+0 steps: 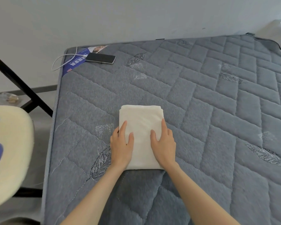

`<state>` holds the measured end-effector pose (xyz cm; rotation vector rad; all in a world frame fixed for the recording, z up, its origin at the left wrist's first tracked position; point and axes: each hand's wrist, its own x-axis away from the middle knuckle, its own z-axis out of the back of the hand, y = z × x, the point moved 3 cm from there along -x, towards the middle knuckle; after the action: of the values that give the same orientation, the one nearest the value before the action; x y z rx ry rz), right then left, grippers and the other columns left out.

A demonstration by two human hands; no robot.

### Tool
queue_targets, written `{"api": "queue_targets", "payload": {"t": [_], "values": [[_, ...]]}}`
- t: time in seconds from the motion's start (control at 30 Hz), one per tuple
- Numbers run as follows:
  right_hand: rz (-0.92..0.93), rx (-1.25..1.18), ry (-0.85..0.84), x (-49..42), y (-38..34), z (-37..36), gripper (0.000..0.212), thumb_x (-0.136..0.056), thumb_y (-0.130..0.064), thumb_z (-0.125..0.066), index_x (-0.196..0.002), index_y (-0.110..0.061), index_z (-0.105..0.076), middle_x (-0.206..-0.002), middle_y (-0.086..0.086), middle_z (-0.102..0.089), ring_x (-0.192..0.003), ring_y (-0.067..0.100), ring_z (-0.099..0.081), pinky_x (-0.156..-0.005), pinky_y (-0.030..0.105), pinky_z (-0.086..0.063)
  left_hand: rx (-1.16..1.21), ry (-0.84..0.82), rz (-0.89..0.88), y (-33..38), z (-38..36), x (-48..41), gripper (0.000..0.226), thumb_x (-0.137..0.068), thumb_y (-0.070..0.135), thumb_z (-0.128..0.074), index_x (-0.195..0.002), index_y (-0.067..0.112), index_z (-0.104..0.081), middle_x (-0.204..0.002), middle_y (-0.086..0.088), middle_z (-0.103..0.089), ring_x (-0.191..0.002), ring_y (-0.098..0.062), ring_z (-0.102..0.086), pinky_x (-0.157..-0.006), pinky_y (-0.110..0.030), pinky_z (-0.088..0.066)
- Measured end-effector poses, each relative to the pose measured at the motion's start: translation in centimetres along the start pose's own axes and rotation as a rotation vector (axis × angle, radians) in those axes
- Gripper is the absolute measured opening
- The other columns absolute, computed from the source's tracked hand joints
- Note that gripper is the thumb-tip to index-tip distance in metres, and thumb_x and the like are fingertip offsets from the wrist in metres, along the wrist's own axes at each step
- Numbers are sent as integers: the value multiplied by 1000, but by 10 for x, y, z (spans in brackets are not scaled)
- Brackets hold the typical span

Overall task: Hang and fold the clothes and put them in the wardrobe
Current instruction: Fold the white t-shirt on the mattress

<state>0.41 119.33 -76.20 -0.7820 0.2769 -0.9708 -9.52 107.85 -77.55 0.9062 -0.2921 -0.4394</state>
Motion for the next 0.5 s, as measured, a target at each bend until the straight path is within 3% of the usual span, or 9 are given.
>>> {"api": "queue_targets", "payload": {"t": [0.2,0.3,0.5], "values": [[-97,113,-30,-6,-7,2,69,-89,-64,-39,-148,-39,-12,-125,6,-56,-113,30,-54,-91,41,-38,67,-1,81,5,4,-7,67,-90,46,-51,-147,32,-17,-137,-4,-42,-123,-25,-44,-99,-39,-38],[-113,181,-59,-10,-10,1,70,-89,-66,-36,-149,-42,-10,-115,7,-62,-109,31,-56,-89,40,-40,-41,-36,113,5,5,-12,70,-92,49,-47,-149,35,-10,-141,-5,-40,-125,-29,-44,-98,-38,-36],[-133,78,-94,-12,-9,6,63,-92,-61,-37,-148,-44,-13,-116,8,-64,-112,33,-55,-93,39,-40,-98,-90,133,5,2,-17,69,-93,52,-43,-149,37,-5,-144,-4,-41,-128,-28,-43,-99,-37,-34]]}}
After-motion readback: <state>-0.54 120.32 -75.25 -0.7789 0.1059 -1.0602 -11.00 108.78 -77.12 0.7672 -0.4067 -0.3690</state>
